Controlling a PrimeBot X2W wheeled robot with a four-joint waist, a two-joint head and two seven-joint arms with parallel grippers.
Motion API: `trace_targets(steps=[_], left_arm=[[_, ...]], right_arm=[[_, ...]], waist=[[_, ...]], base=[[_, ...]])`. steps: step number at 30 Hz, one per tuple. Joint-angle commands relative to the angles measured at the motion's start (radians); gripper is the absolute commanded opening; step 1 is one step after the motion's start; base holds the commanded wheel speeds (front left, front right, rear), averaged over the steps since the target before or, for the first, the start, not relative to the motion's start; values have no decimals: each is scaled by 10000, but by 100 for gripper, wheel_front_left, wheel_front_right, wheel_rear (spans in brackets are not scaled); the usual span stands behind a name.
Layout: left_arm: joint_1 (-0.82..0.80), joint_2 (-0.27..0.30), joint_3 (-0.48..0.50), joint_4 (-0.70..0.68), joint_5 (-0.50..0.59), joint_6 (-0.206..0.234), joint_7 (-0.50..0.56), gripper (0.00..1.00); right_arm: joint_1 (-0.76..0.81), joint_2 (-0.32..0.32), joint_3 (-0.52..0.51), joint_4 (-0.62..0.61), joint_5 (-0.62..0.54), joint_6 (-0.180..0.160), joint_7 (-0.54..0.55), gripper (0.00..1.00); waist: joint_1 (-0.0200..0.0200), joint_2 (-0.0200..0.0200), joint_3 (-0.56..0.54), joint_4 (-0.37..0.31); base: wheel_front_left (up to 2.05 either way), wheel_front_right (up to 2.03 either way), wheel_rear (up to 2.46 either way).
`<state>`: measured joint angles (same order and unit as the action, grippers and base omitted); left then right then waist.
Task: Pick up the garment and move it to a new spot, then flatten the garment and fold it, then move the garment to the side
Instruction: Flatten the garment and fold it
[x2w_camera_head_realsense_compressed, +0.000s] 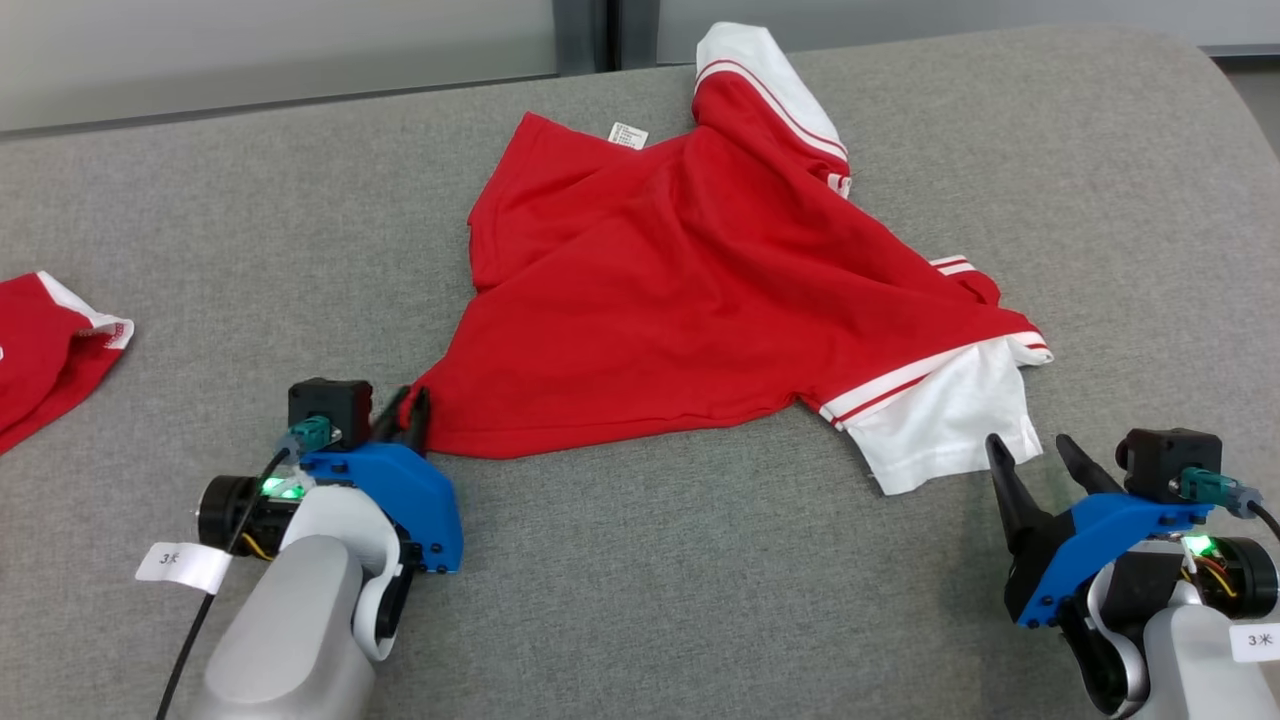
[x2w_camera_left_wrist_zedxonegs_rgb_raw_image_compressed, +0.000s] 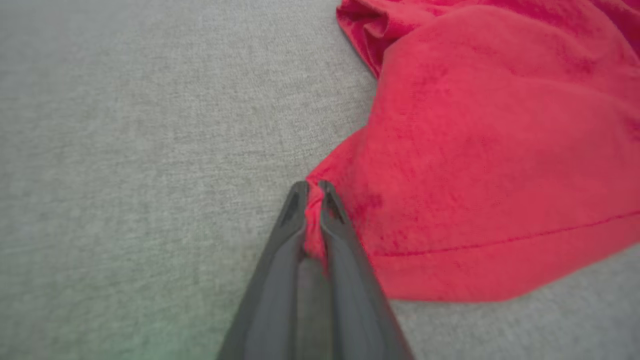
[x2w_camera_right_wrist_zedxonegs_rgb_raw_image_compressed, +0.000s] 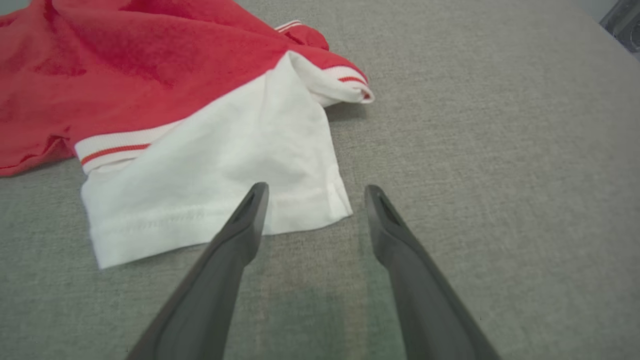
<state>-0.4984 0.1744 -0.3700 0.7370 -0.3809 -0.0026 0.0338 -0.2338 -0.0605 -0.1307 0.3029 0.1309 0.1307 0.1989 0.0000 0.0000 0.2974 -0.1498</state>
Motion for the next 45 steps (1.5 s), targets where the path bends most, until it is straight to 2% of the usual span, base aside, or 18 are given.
trace_targets(steps=[1,8,9,10,11,14,17,24,28,35,39,42,45], left_arm=[[395,-86,-171,363,-69,-141,367,0],[646,-245,-261,152,-241,-245,128,0],[683,-264,-250,123,-284,-270,66,0],[708,-281,-261,93,-301,-286,43,0],[765,-301,-242,59,-343,-288,-51,0],[850,-420,-35,-198,-627,-327,-436,0],[1024,-634,451,-745,-1281,-497,-1051,0],[2054,-1047,1638,-3150,-3770,-1043,-1684,0],[2595,-1094,2033,-5106,-4916,-1126,-1448,0],[2806,-905,2275,-8191,-6131,-657,-50,0],[2414,-593,2519,-9723,-6673,-129,895,0],[1990,-249,2697,-10411,-6897,303,1576,0],[1392,125,2806,-10441,-6729,655,2012,0]], right_arm=[[-233,42,-126,155,-97,1,55,100],[-766,99,-391,1113,-360,1,157,100],[-801,102,-358,1340,-422,1,261,72],[-826,116,-284,1513,-439,3,279,26],[-829,122,-222,1642,-418,4,298,0],[-786,127,-206,1597,-82,3,77,0],[-590,88,-276,932,401,3,-243,0],[103,86,-462,-1891,2514,3,-439,0],[468,91,-797,-3742,2787,3,-204,0],[254,92,-1317,-6606,2921,3,357,0],[-412,-13,-1388,-7930,2537,3,814,0],[-1235,-288,-1217,-8096,2400,3,1273,0],[-2157,-556,-1011,-7313,2503,3,1616,0]], waist=[[0,0,92,64],[0,0,268,283],[0,0,271,312],[0,0,259,353],[0,0,237,381],[0,0,73,449],[0,0,-223,476],[0,0,-1068,431],[0,0,-1448,498],[0,0,-1679,649],[0,0,-1523,644],[0,0,-1188,583],[0,0,-605,533]], base=[[0,0,0],[0,0,0],[0,0,0],[0,0,0],[0,0,0],[0,0,0],[0,0,0],[0,0,0],[0,0,0],[0,0,0],[0,0,0],[0,0,0],[0,0,0]])
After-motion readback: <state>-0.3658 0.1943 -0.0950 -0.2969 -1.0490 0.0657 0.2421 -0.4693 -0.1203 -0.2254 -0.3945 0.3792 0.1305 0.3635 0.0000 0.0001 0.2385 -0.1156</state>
